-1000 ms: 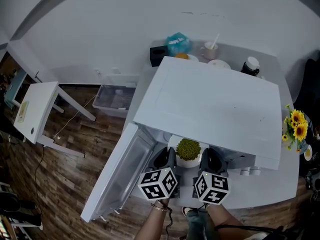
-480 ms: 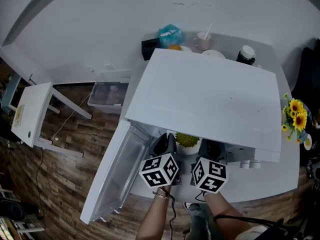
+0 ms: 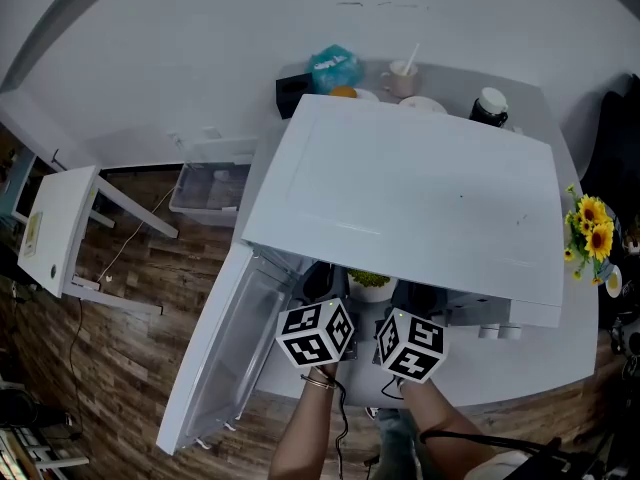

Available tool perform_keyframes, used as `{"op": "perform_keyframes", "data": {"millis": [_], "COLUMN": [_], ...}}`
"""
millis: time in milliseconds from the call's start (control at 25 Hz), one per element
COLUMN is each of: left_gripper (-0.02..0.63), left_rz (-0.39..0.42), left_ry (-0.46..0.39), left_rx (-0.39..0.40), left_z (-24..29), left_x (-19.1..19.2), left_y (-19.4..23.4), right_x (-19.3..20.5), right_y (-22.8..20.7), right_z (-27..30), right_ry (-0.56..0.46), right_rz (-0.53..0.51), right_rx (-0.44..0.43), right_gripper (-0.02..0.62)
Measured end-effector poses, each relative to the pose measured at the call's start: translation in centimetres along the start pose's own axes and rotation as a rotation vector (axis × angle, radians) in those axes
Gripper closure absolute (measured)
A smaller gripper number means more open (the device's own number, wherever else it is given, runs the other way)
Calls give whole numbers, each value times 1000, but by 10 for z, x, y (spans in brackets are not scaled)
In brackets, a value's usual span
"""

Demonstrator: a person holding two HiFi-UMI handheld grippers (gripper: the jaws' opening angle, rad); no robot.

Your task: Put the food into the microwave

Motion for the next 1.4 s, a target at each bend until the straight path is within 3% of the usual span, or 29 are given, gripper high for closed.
{"op": "perform_keyframes", "data": {"millis": [320, 840, 1120, 1400], "left_gripper": [543, 543, 543, 545], "left_rz": [41, 10, 33, 49], "left_ry": [18, 3, -48, -57], "left_rx": [-6, -7, -8, -25], "left_z": [13, 17, 5, -30], "left_x": [1, 6, -4, 0], "left_y": [0, 3, 0, -4], "right_x": [2, 4, 2, 2], "right_y": [-2, 0, 4, 17], "right_z": [11, 14, 9, -15], "right_ry": [39, 56, 33, 42], "right_rz": [-6, -62, -98, -175], "right_rx": [23, 71, 24, -90], "right_gripper": [543, 543, 543, 551]}}
Point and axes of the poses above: the fingertips, and each gripper's own axes: z forward along the fingers, y to its left, x out of its underside, the point moved 5 cm from there along -z, backward along the fingers, and after that the axes turned 6 degrees about -x, right-handed, at the moved point
